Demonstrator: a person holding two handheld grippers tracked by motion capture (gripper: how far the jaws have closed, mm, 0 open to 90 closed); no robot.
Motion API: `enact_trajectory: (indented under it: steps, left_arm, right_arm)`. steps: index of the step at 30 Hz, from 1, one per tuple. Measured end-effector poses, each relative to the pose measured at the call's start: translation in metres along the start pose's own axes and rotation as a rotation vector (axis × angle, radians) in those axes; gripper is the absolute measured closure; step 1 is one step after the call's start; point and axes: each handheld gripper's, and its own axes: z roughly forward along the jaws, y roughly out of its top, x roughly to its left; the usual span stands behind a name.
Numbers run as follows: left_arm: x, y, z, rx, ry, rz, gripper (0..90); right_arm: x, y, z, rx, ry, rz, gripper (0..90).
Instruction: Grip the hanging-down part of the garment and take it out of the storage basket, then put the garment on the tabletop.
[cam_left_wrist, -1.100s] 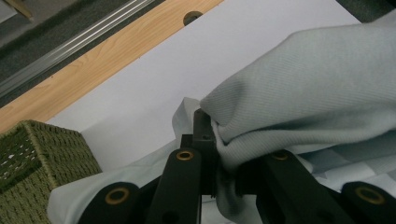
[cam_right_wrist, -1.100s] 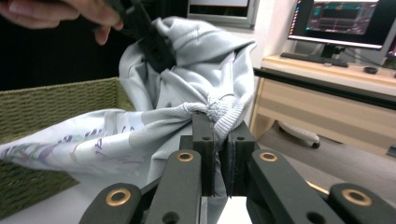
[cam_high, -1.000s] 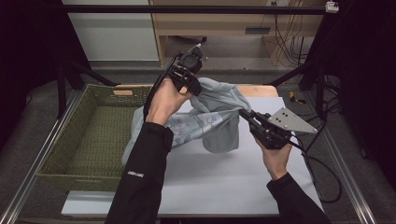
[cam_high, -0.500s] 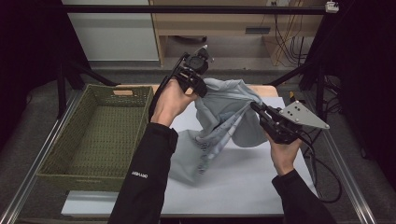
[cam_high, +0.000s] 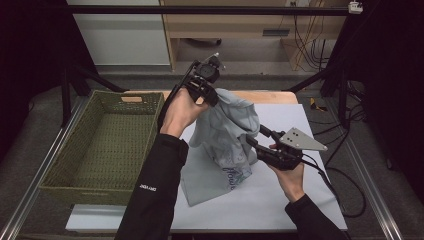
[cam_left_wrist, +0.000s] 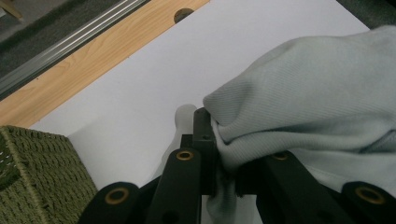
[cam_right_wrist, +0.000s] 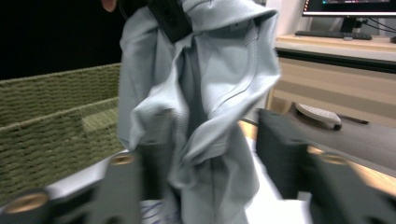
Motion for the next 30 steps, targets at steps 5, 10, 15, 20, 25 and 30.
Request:
enact_trajectory:
  steps: [5, 10, 15, 20, 25, 30]
  left_arm:
    - [-0.004, -0.003, 0.004, -0.013, -0.031, 0.018, 80.9]
    - [-0.011, -0.009, 0.016, -0.005, -0.032, 0.031, 80.8]
    - [-0.012, -0.011, 0.021, -0.005, -0.032, 0.038, 80.8]
    - [-0.015, -0.017, 0.024, -0.016, -0.035, 0.047, 80.6]
    - [-0.013, -0.027, 0.030, -0.014, -0.039, 0.056, 80.5]
    - [-0.012, -0.039, 0.040, -0.008, -0.048, 0.068, 80.3]
  right_arm:
    - [-0.003, -0.006, -0.009, 0.005, -0.006, 0.034, 11.2]
    - [-0.010, -0.018, -0.017, 0.006, -0.026, 0.072, 3.2]
    - [-0.017, -0.031, -0.026, 0.011, -0.037, 0.077, 0.5]
    - [-0.021, -0.036, -0.036, 0.009, -0.039, 0.075, 0.4]
    - [-0.024, -0.045, -0.045, 0.010, -0.043, 0.074, 0.4]
    - [-0.027, -0.054, -0.052, 0.016, -0.053, 0.076, 0.4]
